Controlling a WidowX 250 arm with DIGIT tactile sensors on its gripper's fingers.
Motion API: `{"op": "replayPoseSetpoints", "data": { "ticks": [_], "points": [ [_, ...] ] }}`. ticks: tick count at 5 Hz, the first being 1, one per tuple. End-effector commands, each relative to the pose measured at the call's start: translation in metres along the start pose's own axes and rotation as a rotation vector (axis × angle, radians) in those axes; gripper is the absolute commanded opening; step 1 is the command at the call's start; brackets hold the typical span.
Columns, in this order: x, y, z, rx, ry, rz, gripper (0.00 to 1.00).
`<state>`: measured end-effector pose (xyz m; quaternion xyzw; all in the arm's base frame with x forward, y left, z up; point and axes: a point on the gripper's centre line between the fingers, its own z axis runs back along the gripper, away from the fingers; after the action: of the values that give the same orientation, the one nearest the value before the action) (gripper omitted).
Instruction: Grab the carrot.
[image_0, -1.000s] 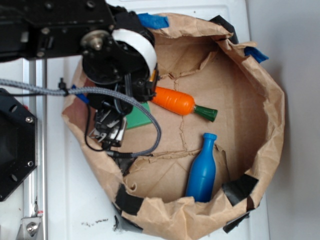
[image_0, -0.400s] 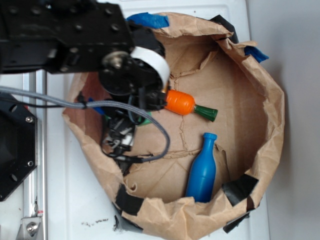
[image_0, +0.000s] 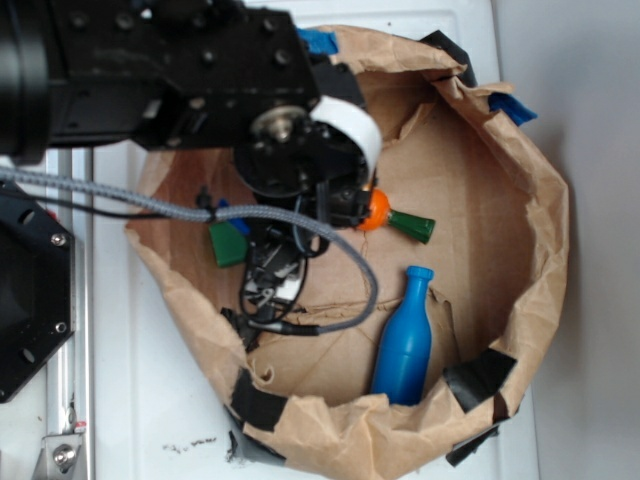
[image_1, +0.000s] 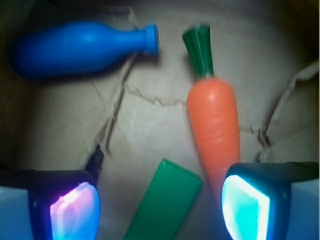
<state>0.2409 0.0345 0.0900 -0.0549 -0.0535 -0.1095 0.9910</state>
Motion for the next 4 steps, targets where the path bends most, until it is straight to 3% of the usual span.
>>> {"op": "replayPoseSetpoints", "data": {
  "ticks": [1, 4],
  "points": [
    [0.028, 0.003, 0.0, 0.035, -0.063, -0.053, 1.0],
    [0.027, 0.047, -0.039, 0.035, -0.067, -0.116, 1.0]
  ]
}}
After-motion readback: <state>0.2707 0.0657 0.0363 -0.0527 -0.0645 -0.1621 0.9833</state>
